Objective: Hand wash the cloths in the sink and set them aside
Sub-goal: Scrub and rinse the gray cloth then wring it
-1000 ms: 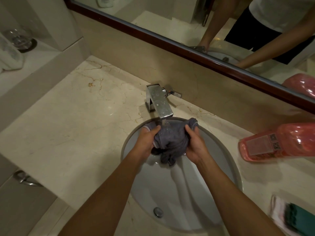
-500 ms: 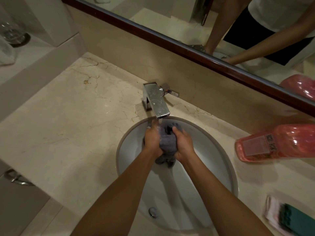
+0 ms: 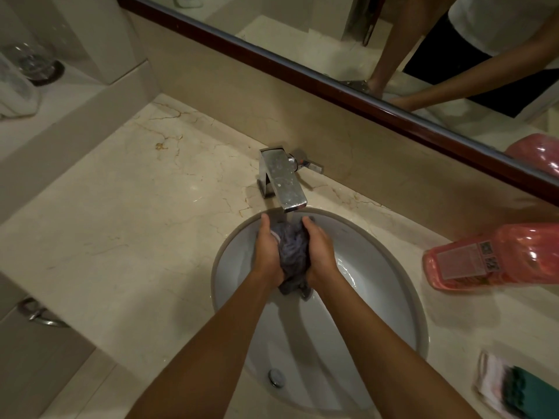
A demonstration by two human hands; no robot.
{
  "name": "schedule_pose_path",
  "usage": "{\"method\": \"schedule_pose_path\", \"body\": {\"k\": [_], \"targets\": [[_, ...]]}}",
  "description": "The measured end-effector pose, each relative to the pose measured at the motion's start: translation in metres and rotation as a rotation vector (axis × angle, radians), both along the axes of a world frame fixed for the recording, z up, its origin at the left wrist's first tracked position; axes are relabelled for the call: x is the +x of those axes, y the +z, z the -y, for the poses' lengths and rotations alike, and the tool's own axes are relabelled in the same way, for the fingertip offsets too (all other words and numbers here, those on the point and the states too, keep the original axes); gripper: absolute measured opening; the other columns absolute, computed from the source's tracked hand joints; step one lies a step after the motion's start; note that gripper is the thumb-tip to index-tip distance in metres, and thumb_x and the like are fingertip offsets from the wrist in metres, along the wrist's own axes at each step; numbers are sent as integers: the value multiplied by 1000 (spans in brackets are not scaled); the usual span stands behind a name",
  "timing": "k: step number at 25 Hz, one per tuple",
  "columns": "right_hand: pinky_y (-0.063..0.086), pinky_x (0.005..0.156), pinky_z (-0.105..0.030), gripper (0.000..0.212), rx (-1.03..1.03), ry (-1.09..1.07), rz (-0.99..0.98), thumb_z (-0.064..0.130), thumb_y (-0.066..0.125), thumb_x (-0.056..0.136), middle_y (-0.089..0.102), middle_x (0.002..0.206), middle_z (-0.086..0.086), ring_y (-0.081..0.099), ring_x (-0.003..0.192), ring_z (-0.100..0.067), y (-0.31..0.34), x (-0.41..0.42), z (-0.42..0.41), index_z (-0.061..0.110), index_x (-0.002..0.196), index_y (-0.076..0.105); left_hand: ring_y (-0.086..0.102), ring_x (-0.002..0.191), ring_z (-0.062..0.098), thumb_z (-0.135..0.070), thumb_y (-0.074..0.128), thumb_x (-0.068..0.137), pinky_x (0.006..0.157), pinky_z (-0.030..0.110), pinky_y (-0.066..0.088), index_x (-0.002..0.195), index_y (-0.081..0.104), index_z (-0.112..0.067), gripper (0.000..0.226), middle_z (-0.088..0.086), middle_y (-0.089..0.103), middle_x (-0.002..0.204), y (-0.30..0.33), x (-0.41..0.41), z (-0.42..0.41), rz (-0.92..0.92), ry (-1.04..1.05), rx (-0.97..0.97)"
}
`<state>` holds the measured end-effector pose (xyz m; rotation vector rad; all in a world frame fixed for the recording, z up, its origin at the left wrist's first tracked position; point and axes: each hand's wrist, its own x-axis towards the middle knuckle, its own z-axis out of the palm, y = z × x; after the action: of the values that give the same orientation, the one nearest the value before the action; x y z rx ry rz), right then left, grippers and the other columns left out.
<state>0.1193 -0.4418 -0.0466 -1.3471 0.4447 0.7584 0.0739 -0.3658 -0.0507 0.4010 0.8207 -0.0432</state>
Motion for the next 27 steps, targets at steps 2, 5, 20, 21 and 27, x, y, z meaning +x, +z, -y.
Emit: {"method": "schedule_pose_path", "body": {"k": [2, 5, 20, 21, 27], "targets": [[60, 74, -32, 22, 107, 44, -8, 29, 64, 96, 78, 101, -4, 75, 94, -21, 3, 1, 4, 21, 117, 65, 75, 98, 26, -72, 34, 95, 70, 34, 61, 112, 76, -11, 76, 14, 75, 113, 1, 1, -1, 47, -18, 13], [60, 71, -30, 30, 94, 170, 73, 12, 71, 90, 78, 102, -4, 75, 92, -21, 5, 4, 13, 21, 118, 63, 75, 95, 28, -63, 31, 101, 70, 35, 61, 113, 69, -4, 72, 20, 74, 110, 3, 2, -5, 95, -21, -12], [56, 95, -49, 19, 232, -187, -59, 5, 64, 95, 71, 111, -26, 70, 103, -38, 12, 11, -1, 0, 113, 66, 74, 96, 30, -30, 58, 100, 75, 32, 59, 107, 73, -7, 29, 18, 76, 105, -9, 1, -21, 32, -92, 456], [52, 100, -51, 19, 278, -194, -96, 7, 60, 98, 69, 116, -27, 67, 109, -40, 12, 11, -2, 1, 116, 64, 73, 100, 31, -31, 58, 100, 80, 36, 60, 112, 72, -6, 31, 18, 75, 107, -13, -1, -19, 50, -103, 468], [54, 95, -51, 15, 249, -189, -119, 0, 57, 98, 71, 106, -23, 70, 96, -36, 9, -3, -9, 4, 110, 64, 75, 94, 29, -29, 53, 103, 91, 50, 58, 101, 72, -12, 26, 12, 78, 96, -28, -4, -13, -97, 0, 663]]}}
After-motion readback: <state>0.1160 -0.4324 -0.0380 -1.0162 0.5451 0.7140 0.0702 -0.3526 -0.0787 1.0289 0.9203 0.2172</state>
